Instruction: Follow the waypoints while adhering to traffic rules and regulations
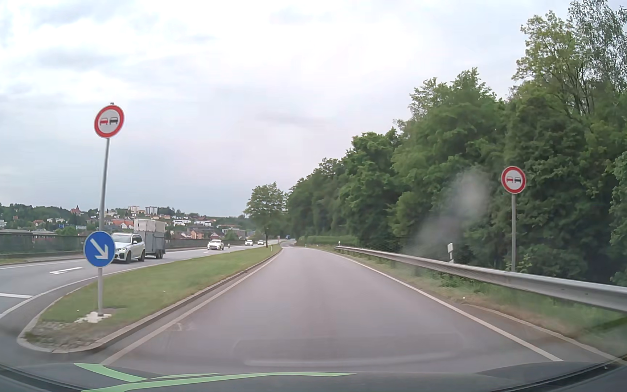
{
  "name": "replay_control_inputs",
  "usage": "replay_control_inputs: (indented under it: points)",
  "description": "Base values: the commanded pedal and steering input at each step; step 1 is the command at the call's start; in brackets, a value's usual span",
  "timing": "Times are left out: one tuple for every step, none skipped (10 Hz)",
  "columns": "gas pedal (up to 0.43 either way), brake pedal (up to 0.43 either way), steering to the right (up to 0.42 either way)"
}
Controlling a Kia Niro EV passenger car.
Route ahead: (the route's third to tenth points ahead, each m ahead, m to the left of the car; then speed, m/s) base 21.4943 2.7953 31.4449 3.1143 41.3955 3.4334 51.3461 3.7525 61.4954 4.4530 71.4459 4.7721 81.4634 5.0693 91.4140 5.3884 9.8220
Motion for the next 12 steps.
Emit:
replay_control_inputs:
  points:
    - [0.331,0.000,-0.011]
    - [0.331,0.000,-0.011]
    - [0.331,0.000,-0.010]
    - [0.331,0.000,-0.010]
    - [0.331,0.000,-0.010]
    - [0.331,0.000,-0.010]
    - [0.331,0.000,-0.010]
    - [0.331,0.000,-0.009]
    - [0.331,0.000,-0.009]
    - [0.331,0.000,-0.008]
    - [0.331,0.000,-0.008]
    - [0.331,0.000,-0.007]
